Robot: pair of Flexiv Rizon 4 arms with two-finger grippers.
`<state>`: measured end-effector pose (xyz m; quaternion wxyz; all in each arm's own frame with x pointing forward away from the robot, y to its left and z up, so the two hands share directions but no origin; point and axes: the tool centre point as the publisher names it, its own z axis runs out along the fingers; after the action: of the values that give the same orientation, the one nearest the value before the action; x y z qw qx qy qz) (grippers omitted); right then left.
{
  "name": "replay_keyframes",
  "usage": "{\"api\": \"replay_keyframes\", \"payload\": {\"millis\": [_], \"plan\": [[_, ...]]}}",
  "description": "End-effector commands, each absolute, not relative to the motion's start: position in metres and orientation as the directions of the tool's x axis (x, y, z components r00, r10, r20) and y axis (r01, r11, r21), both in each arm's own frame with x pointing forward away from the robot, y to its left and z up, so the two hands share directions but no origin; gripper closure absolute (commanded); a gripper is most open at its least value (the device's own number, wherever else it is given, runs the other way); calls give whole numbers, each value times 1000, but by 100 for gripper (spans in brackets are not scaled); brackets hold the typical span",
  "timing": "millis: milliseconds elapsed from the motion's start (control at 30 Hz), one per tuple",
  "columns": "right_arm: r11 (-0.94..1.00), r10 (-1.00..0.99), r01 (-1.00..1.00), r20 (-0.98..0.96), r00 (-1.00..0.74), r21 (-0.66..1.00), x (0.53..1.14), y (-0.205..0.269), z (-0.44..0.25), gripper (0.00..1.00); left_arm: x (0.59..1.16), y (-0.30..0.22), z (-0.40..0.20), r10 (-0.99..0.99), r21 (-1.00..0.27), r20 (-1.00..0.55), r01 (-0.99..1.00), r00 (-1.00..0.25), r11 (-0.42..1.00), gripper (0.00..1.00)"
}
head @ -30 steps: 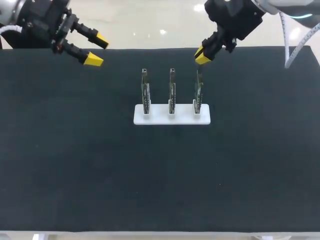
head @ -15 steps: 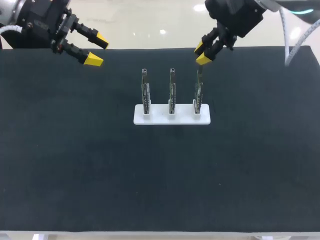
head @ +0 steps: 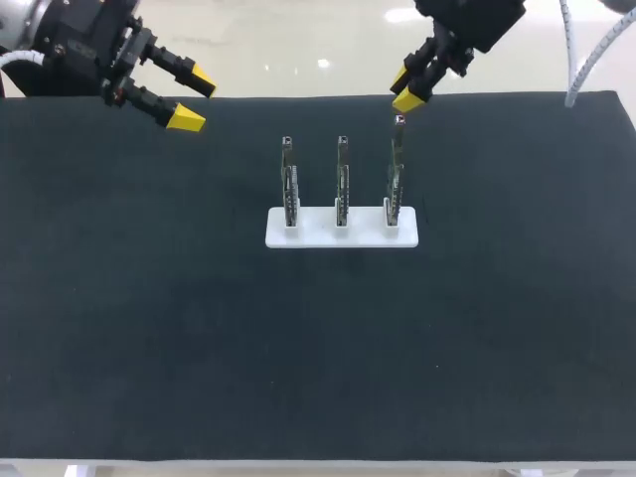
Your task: Pick up the optical module with the left hand, and insert it into the network port with the right hand.
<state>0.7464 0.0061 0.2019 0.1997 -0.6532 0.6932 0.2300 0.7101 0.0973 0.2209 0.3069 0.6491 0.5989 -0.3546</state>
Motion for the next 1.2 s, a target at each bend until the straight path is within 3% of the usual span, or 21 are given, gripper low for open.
{"api": "replay_keyframes", "payload": {"millis": [33, 1200], "plan": [[48, -812, -998, -580, -69, 51, 743, 7, 197, 100, 711, 97, 221, 563, -28, -826, 995, 30, -95, 0], [37, -785, -999, -618, -42, 21, 739, 9, 160, 100, 711, 97, 221, 563, -28, -826, 995, 30, -95, 0]]}}
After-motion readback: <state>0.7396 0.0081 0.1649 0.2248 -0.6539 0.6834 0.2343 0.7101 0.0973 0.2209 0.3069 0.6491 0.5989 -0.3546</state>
